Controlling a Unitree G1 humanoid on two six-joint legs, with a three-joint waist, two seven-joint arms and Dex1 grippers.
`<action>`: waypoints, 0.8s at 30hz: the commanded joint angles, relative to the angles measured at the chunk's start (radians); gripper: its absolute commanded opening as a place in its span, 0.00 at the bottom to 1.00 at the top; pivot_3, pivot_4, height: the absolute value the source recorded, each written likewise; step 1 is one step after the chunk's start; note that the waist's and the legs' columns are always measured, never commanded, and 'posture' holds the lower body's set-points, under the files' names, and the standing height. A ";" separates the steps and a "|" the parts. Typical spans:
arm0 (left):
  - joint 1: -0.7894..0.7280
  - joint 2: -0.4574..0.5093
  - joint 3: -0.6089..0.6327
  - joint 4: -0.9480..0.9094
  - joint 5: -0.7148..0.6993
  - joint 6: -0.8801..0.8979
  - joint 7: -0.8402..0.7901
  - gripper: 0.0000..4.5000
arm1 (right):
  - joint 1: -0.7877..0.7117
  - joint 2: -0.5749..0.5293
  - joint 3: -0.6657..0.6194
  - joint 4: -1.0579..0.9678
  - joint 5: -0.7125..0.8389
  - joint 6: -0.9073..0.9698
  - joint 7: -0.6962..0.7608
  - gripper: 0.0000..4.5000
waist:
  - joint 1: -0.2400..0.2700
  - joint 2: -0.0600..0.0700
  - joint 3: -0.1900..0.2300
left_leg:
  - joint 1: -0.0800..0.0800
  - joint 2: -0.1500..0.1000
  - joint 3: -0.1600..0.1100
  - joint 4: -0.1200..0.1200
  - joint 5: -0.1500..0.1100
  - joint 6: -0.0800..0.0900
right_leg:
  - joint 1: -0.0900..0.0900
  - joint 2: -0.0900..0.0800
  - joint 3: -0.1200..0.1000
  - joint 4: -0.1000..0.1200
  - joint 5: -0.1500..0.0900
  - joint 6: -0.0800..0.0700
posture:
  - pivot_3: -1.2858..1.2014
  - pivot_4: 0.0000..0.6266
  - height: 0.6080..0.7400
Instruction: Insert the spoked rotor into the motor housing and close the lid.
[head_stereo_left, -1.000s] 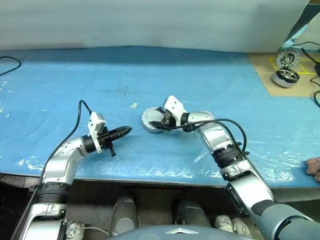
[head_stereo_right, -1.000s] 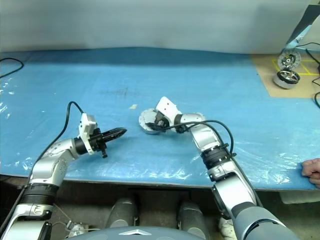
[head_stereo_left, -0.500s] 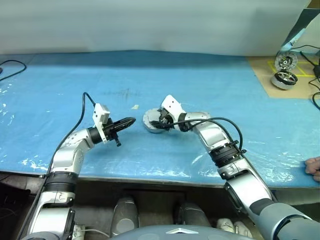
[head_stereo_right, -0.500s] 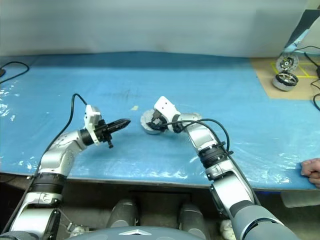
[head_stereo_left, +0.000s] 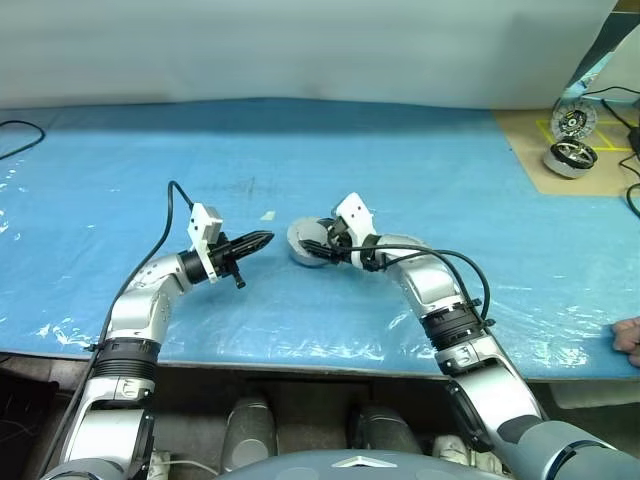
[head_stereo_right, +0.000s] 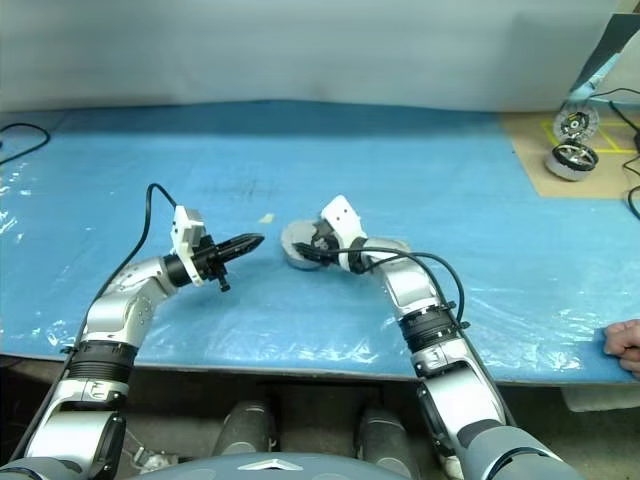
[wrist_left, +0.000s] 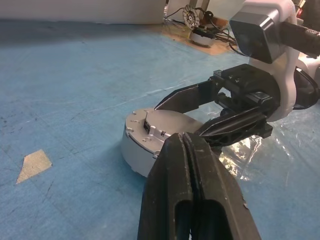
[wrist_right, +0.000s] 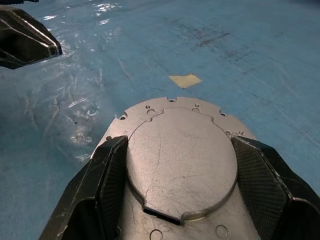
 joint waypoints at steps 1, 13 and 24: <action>-0.016 -0.006 -0.008 -0.024 0.005 -0.014 0.006 0.01 | 0.037 -0.034 0.039 0.059 -0.050 0.028 -0.004 0.65 | 0.000 0.000 0.000 | 0.000 0.000 0.000 0.000 0.000 0.000 | 0.000 0.000 -0.001 0.000 0.000 0.000 | 0.52 0.24 1.00; -0.130 -0.082 -0.121 0.240 0.210 -0.202 0.091 0.01 | 0.089 -0.102 0.117 0.001 -0.046 0.082 0.113 0.65 | -0.001 0.000 0.000 | 0.000 0.000 -0.001 -0.001 0.000 0.000 | 0.002 0.001 -0.002 -0.001 0.000 0.001 | 0.52 0.24 1.00; -0.156 -0.128 -0.159 0.345 0.236 -0.255 0.023 0.01 | 0.092 -0.103 0.096 -0.030 -0.038 0.101 0.099 0.65 | 0.005 -0.001 0.000 | 0.003 -0.001 -0.002 -0.002 0.000 0.000 | 0.006 -0.001 -0.003 -0.001 0.000 0.001 | 0.52 0.24 1.00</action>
